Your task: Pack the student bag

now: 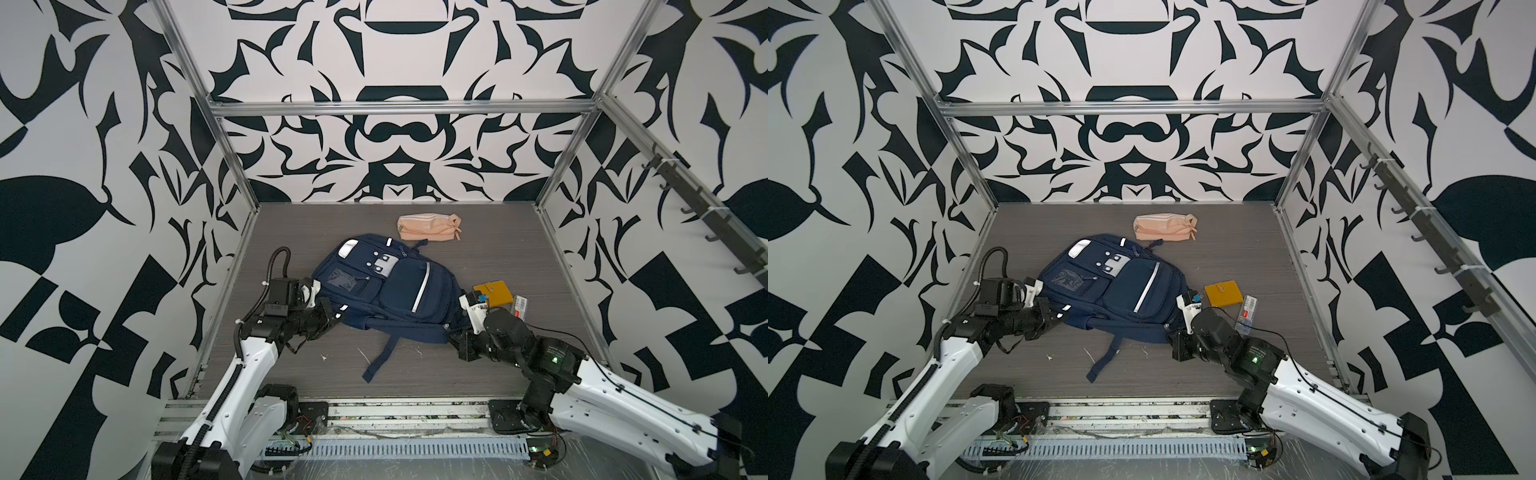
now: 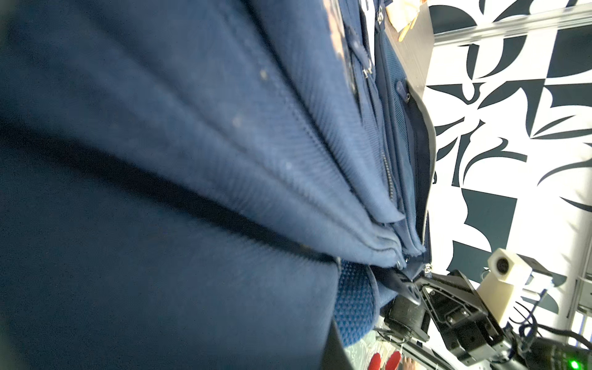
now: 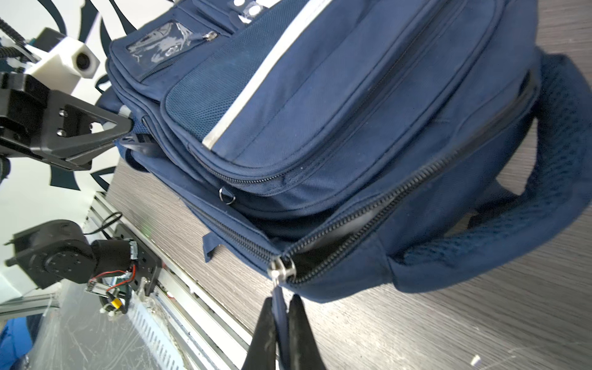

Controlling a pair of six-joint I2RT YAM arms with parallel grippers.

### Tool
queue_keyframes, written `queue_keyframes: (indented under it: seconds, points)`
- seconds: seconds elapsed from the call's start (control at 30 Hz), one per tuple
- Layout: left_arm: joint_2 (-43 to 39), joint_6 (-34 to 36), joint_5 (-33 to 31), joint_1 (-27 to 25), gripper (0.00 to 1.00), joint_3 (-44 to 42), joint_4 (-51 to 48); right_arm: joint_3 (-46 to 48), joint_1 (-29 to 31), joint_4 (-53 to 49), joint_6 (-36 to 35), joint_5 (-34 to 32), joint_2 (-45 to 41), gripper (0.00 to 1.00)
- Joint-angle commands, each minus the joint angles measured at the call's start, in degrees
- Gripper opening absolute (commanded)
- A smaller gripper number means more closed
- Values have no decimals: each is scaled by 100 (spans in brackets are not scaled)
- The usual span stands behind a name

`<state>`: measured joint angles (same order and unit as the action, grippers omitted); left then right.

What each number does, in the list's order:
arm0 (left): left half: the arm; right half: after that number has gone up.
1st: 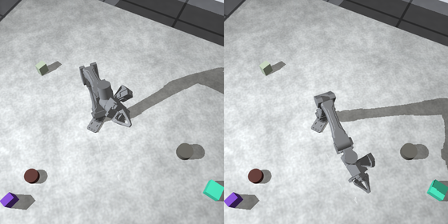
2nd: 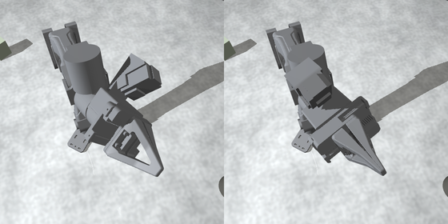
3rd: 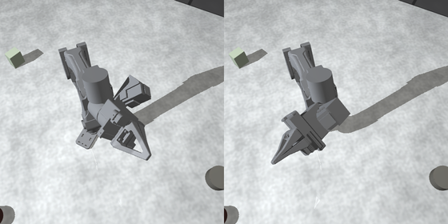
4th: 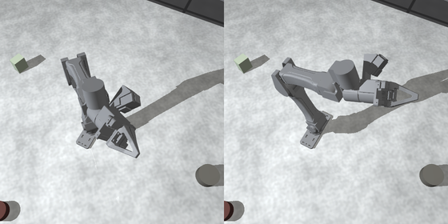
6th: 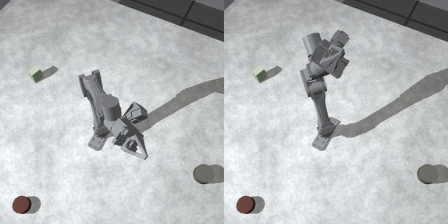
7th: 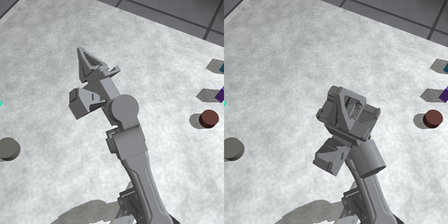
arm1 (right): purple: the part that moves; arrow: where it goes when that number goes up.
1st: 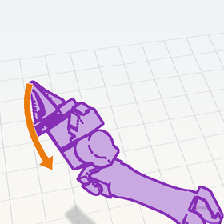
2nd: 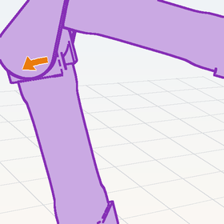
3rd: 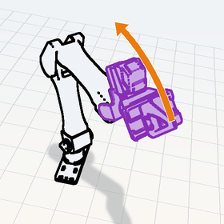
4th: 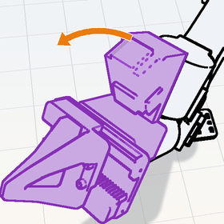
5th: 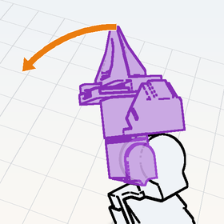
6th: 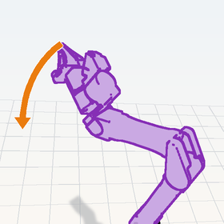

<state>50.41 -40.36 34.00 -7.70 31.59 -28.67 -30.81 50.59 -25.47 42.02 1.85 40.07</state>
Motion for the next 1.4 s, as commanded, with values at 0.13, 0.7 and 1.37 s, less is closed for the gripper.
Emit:
queue_keyframes:
  seconds: [0.13,0.7,1.37]
  points:
    - [-218,-362,-403,299,0,-794,1222,-93,-326,-679,-244,-710,632,35]
    - [-1685,-1631,335,254,0,-1295,1432,-1394,285,-917,-1979,-332,1451,63]
    - [-1334,-1648,-148,-416,0,-410,1161,-2285,1287,-2204,1458,-675,2832,49]
